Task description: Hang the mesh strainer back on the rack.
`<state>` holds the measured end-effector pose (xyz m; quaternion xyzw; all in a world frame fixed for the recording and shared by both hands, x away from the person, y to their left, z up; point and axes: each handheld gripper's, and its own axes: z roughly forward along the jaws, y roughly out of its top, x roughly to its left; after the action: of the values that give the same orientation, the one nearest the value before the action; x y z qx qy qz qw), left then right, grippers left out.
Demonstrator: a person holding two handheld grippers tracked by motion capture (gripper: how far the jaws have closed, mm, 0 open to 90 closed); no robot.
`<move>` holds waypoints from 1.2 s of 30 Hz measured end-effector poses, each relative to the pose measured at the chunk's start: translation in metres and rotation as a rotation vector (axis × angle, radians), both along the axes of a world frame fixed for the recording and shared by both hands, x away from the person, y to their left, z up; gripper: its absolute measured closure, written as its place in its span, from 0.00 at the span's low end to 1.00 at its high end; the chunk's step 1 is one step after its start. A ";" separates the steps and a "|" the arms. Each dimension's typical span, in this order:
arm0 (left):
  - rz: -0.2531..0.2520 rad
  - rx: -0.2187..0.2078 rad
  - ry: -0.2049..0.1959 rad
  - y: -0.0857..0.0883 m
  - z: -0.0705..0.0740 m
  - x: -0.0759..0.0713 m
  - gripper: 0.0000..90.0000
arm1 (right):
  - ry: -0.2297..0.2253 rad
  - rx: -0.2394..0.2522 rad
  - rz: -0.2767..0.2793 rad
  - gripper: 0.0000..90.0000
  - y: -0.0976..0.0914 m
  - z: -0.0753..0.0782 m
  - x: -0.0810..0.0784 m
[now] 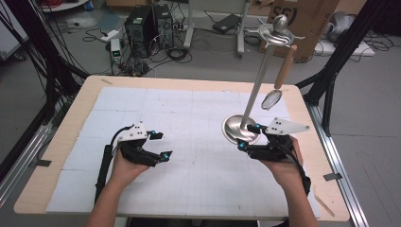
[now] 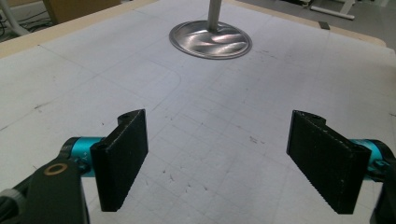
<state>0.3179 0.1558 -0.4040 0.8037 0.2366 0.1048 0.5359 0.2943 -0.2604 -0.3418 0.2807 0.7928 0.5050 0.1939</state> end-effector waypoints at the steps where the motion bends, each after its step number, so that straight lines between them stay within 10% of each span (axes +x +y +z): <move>1: -0.001 -0.002 0.001 0.000 0.000 0.000 0.24 | 0.003 0.004 0.001 0.39 0.000 -0.002 0.000; 36: -0.003 -0.008 -0.008 0.005 0.003 -0.003 0.23 | 0.102 -0.018 0.011 0.32 0.006 -0.044 -0.001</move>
<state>0.3150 0.1607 -0.4012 0.8014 0.2339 0.1063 0.5402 0.2930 -0.2544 -0.3863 0.3003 0.8077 0.4838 0.1530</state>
